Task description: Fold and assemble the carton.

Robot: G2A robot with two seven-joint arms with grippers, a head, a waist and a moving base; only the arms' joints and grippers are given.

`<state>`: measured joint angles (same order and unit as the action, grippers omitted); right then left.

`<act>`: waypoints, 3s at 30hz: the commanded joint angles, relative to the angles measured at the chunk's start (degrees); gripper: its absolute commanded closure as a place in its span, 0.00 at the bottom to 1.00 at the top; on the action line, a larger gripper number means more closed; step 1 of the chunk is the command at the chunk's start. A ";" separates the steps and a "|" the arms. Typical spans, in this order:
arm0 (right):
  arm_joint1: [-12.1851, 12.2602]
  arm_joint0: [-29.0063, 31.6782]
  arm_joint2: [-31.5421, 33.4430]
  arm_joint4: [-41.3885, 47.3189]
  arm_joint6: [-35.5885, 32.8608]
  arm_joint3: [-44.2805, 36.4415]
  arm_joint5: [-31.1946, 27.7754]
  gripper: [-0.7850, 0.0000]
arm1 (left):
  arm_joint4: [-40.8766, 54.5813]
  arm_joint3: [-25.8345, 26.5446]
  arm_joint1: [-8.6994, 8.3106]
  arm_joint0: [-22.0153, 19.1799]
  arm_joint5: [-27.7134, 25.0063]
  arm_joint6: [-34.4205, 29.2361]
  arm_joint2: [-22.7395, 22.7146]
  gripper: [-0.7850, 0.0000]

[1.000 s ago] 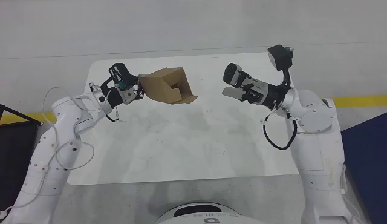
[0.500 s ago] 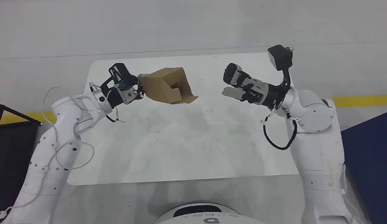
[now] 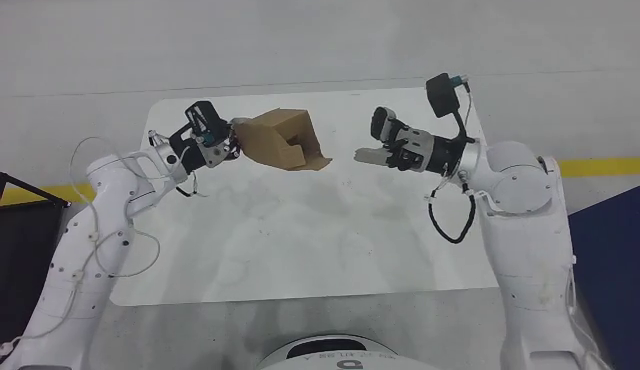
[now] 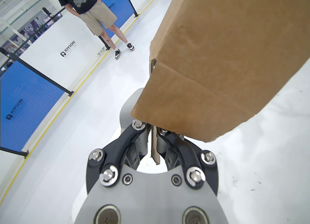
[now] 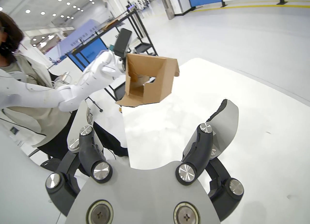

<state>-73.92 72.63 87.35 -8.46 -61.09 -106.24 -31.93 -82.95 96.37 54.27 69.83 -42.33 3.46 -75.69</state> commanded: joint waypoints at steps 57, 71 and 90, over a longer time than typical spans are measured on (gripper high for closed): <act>4.21 1.37 -12.60 -37.23 5.22 -14.40 19.41 0.64 | -15.80 -11.44 6.57 -13.36 16.94 15.03 18.46 1.00; 4.50 -0.70 -14.98 -38.00 6.15 -13.79 21.20 0.68 | -15.23 -11.42 6.85 -13.38 15.76 15.00 17.40 1.00; 6.39 20.00 2.23 -32.02 23.08 -21.65 13.03 0.69 | -14.85 -12.94 7.46 -15.21 14.80 13.32 16.51 1.00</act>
<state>-67.62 90.57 88.37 -40.26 -38.48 -127.58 -18.29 -97.90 83.41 61.68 54.72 -27.61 16.90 -59.18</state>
